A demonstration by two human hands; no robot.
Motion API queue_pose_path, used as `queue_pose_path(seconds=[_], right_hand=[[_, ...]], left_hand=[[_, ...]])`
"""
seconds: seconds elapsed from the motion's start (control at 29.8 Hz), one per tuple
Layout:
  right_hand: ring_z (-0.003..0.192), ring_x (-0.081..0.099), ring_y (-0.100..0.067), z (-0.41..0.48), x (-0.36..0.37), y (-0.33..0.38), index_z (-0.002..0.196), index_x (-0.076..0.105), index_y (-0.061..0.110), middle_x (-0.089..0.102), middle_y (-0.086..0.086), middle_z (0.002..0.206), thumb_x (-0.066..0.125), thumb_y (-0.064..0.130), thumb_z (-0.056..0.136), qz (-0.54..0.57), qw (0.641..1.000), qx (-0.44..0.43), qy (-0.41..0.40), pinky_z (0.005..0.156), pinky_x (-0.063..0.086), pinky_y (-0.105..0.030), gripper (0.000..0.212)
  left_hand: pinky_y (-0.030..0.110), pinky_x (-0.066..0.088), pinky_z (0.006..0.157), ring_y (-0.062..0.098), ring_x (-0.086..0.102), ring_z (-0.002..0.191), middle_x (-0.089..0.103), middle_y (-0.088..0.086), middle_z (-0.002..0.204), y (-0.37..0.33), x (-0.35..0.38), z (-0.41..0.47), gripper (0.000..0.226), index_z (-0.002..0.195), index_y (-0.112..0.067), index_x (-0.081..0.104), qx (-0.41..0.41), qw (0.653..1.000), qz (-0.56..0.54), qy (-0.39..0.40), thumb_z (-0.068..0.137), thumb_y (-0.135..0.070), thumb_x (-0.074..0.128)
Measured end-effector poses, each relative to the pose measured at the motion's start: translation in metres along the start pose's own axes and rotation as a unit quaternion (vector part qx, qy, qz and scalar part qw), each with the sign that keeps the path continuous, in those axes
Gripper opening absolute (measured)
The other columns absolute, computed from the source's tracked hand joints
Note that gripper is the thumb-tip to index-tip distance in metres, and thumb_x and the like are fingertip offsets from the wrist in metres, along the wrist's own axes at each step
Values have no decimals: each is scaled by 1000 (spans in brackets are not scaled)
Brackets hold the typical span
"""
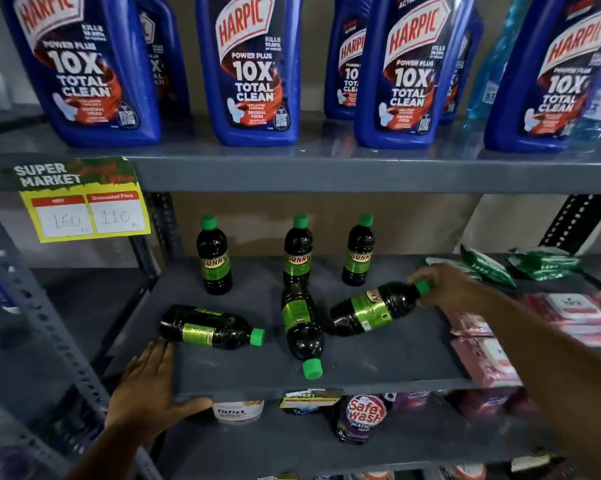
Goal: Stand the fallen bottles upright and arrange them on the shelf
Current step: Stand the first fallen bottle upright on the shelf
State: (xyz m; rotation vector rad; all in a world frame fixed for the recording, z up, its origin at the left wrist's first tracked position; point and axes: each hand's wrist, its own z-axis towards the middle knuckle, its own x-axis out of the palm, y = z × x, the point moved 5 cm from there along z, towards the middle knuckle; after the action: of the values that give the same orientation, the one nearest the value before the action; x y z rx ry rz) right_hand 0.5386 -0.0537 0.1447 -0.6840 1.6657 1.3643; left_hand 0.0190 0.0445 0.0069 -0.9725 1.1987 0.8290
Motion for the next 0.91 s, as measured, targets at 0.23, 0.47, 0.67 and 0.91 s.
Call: queue_pose_path(seconds=[0.23, 0.47, 0.67, 0.91], right_hand=[[84, 63, -17, 12, -17, 83, 104, 69, 28, 67, 4, 89, 82, 29, 72, -33, 995, -78, 55, 73, 48, -25, 34], [100, 58, -29, 29, 6, 98, 124, 59, 21, 59, -14, 117, 67, 21, 81, -92, 989, -77, -90, 77, 39, -24, 43], [104, 56, -30, 26, 14, 90, 126, 57, 22, 56, -15, 118, 64, 20, 84, -46, 989, -90, -112, 81, 38, -25, 43], [110, 51, -34, 5, 13, 99, 127, 57, 22, 56, -13, 122, 66, 23, 81, -118, 953, -139, -243, 93, 42, -47, 46]], left_hand=[[45, 19, 121, 29, 17, 149, 22, 15, 161, 0, 3, 3, 150, 152, -4, 21, -9, 1000, 21, 8, 44, -107, 32], [44, 14, 121, 27, 14, 150, 20, 14, 162, 3, 6, 3, 152, 153, -3, 18, -18, 999, 27, 11, 43, -108, 29], [44, 13, 122, 26, 12, 150, 18, 14, 162, 3, 6, 2, 152, 153, -2, 18, -12, 999, 32, 4, 44, -108, 24], [44, 15, 122, 26, 14, 150, 18, 12, 162, 0, 1, 1, 147, 153, -4, 18, -2, 1000, 24, -2, 47, -106, 28]])
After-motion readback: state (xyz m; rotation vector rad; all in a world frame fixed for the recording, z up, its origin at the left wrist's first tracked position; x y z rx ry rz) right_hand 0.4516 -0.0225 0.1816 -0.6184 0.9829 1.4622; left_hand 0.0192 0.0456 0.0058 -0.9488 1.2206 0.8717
